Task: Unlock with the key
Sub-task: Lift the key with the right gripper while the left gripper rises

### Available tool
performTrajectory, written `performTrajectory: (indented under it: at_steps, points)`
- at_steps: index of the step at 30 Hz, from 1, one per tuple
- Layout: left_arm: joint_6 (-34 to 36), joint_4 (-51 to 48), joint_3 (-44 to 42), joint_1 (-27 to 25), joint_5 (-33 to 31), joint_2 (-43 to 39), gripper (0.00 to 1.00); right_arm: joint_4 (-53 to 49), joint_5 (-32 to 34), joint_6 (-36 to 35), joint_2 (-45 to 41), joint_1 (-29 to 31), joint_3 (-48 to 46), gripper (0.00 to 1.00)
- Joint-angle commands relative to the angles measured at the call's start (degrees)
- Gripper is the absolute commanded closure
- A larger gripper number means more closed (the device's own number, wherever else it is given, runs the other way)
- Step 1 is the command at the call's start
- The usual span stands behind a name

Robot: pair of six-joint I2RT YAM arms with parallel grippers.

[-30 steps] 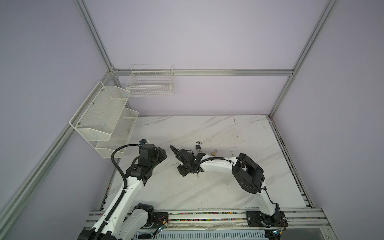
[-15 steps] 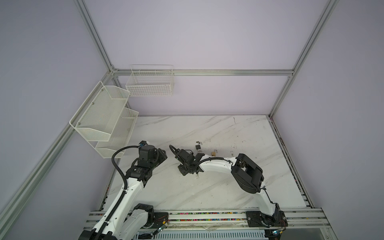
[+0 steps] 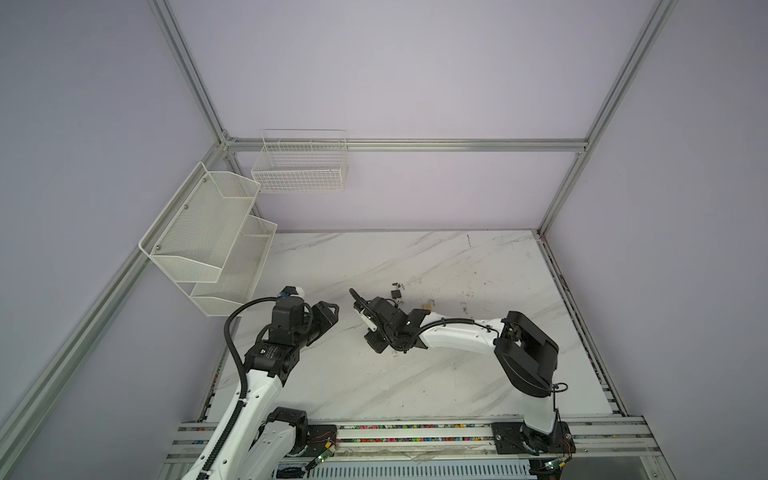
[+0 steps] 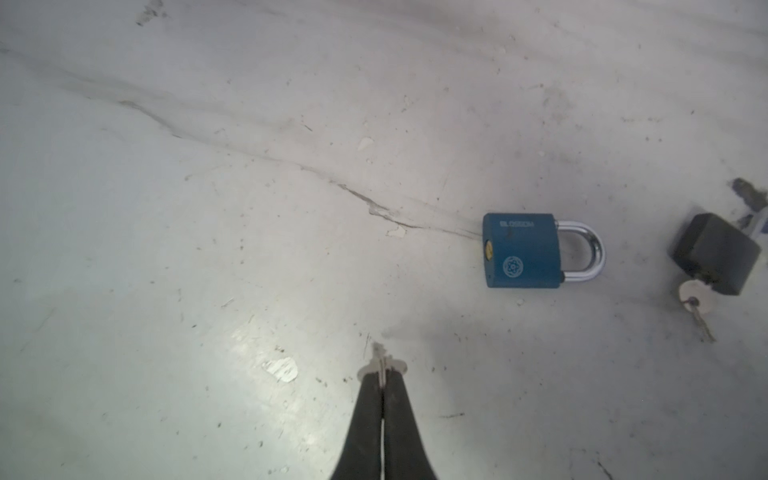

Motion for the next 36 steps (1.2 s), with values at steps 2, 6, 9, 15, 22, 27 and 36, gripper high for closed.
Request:
performTrajectory:
  at_steps: [2, 6, 9, 15, 22, 27, 36]
  points:
    - [-1.1, -2.1, -0.7, 0.4, 6.6, -1.2, 0.46, 3.1, -4.3, -7.1, -5.8, -0.8, -2.1, 1.0]
    - [-4.4, -0.6, -0.9, 0.4, 13.0, -1.6, 0.45, 3.3, -5.7, -9.6, -9.8, -1.3, -3.1, 1.0]
    - [-10.2, 3.3, -2.5, 0.1, 15.8, -2.4, 0.45, 3.5, -5.5, -8.6, -11.7, -1.6, -3.1, 1.0]
    - [-18.3, 10.9, -7.1, -0.4, 13.2, -6.2, 0.45, 4.4, -6.6, -1.9, -13.9, -1.9, -2.4, 1.0]
    - [-16.4, 16.5, -8.2, -0.8, 7.8, -7.4, 0.47, 2.6, -3.2, 11.5, -15.3, -2.4, 1.5, 1.0]
    - [-2.3, 26.7, -11.4, -1.2, 0.0, -7.2, 0.53, -4.1, -1.7, 24.1, -15.9, -4.1, 6.7, 1.0]
    - [24.0, 65.1, -20.5, -8.3, 7.1, 2.9, 0.57, -18.2, -0.7, 31.9, -17.9, -6.4, 17.4, 1.0]
